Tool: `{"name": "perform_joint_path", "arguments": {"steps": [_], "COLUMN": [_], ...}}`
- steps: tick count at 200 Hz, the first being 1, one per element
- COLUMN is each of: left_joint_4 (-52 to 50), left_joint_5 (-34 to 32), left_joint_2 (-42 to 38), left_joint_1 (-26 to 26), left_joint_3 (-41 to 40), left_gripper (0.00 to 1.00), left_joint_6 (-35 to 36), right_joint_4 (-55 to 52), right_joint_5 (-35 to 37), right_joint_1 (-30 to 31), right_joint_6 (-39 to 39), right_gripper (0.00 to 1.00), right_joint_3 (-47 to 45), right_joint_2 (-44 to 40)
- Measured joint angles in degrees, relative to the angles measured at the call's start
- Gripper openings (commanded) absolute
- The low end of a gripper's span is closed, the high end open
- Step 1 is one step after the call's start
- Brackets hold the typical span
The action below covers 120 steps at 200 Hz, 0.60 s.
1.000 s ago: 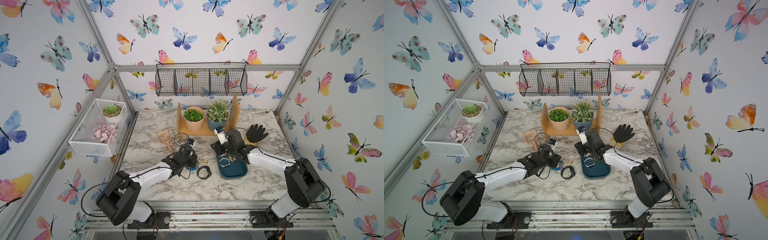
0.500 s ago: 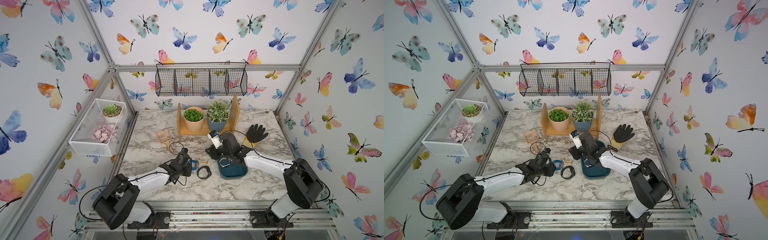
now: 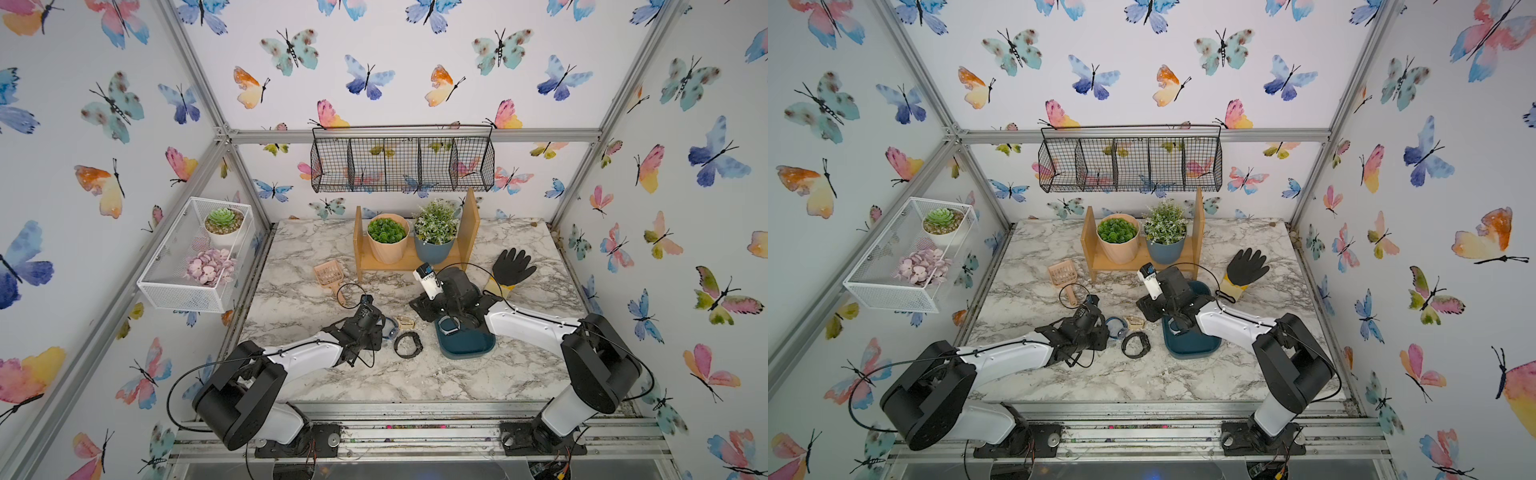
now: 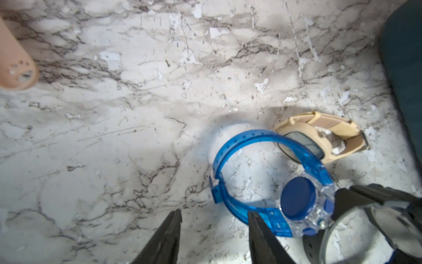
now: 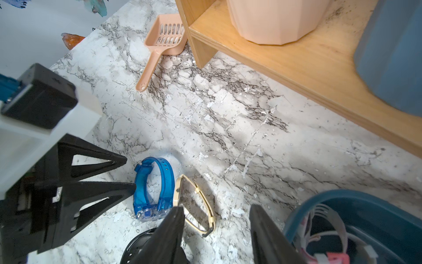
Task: Put the watch into the storage box
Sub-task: Pick up the watch at the center of the board.
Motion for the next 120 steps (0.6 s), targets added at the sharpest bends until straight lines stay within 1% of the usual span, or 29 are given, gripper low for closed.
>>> {"name": "perform_joint_path", "arguments": {"steps": [39, 71, 120], "left_joint_4": [1.4, 2.4, 3.5], "left_joint_5": [-0.2, -0.2, -0.2], "left_joint_2": [-0.6, -0.6, 4.9], "left_joint_1": [0.0, 1.1, 1.9], "left_joint_3": [0.5, 1.0, 4.9], "left_gripper": [0.5, 0.5, 0.48], "left_joint_6": [-0.1, 0.2, 0.7], "right_joint_4": [0.0, 0.2, 0.2], "right_joint_5": [0.0, -0.1, -0.2], "right_joint_1": [0.0, 0.1, 0.1], "right_joint_6": [0.0, 0.0, 0.0], "right_gripper": [0.53, 0.53, 0.53], "right_joint_3": [0.0, 0.0, 0.0], "right_joint_2": [0.4, 1.6, 2.1]}}
